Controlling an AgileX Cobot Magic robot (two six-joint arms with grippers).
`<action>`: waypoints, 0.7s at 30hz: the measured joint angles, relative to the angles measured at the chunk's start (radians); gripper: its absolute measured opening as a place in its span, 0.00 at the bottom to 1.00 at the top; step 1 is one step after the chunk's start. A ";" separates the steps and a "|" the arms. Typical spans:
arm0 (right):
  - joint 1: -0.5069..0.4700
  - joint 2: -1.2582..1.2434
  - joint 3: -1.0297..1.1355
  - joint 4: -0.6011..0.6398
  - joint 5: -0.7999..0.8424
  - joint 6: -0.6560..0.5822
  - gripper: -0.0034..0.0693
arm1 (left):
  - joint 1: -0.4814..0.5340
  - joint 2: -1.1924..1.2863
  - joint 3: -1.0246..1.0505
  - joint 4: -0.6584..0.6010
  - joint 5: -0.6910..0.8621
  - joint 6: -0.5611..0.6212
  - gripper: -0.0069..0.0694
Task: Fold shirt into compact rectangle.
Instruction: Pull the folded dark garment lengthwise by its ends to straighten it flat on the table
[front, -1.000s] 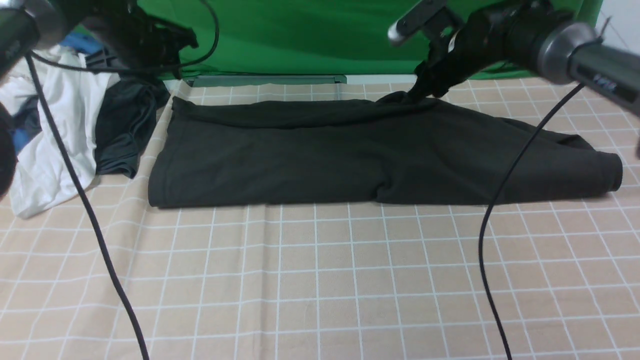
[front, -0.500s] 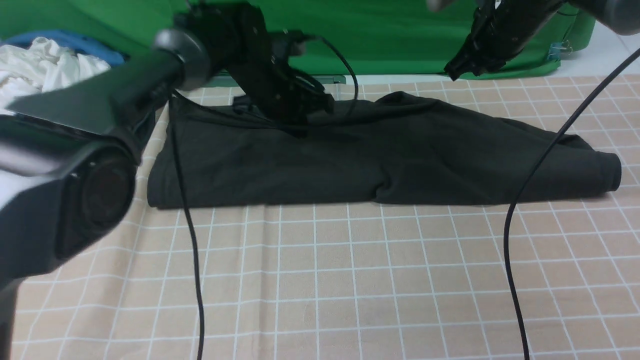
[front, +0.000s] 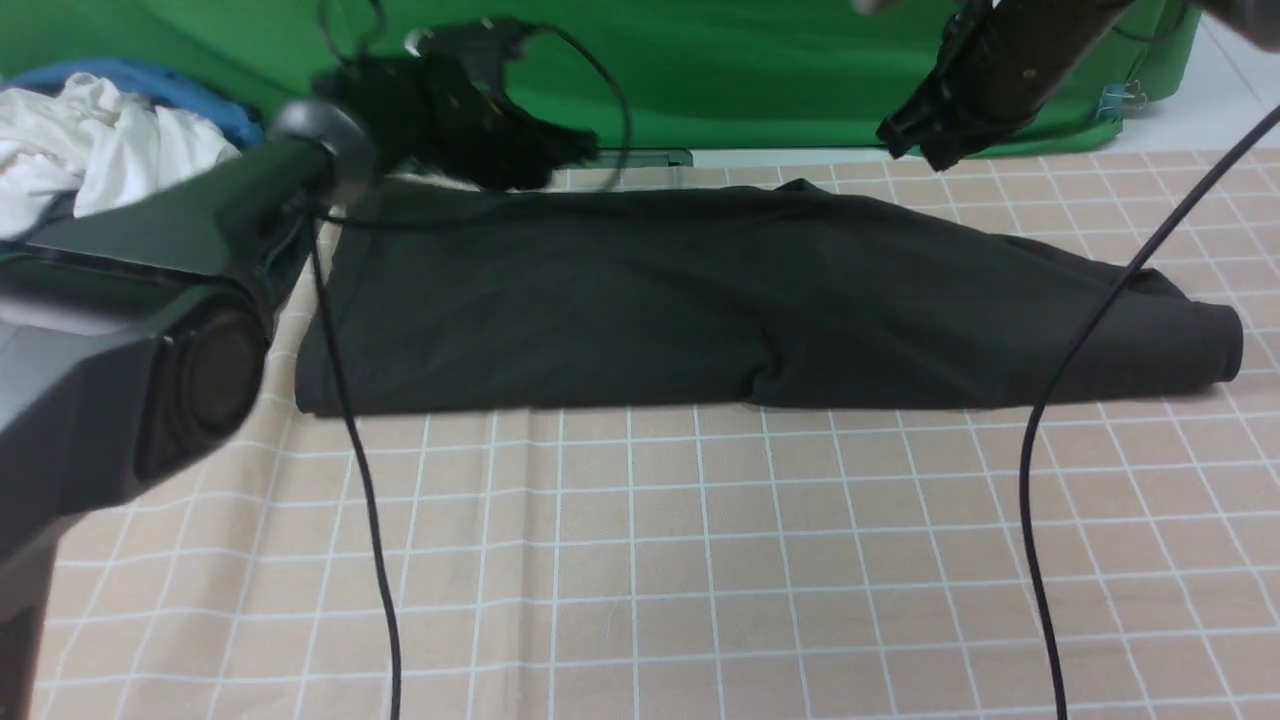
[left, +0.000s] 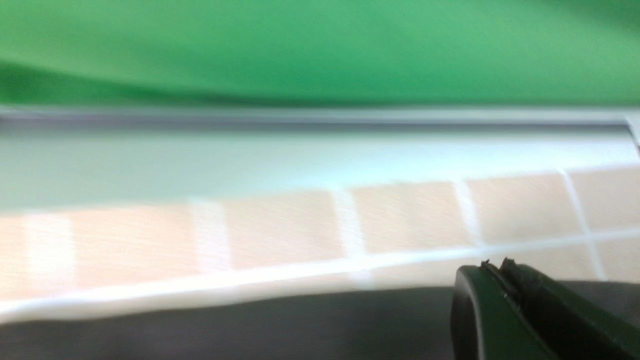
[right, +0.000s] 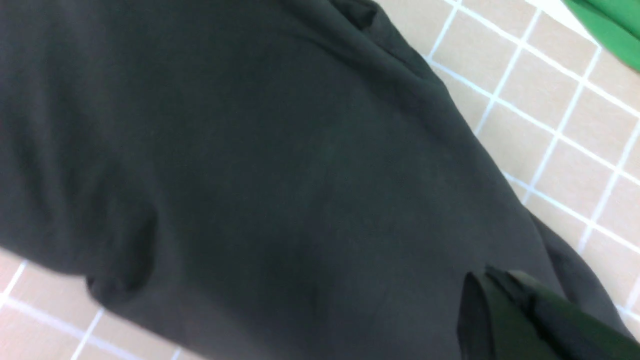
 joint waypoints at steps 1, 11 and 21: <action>-0.001 -0.007 -0.001 0.000 0.004 0.000 0.10 | 0.002 0.000 -0.008 0.000 0.016 0.004 0.12; -0.059 -0.225 0.088 0.006 0.127 0.012 0.10 | 0.096 -0.285 -0.098 0.042 0.558 0.098 0.12; -0.203 -0.406 0.489 0.024 0.099 0.017 0.10 | 0.113 -0.720 0.657 0.179 0.555 0.031 0.12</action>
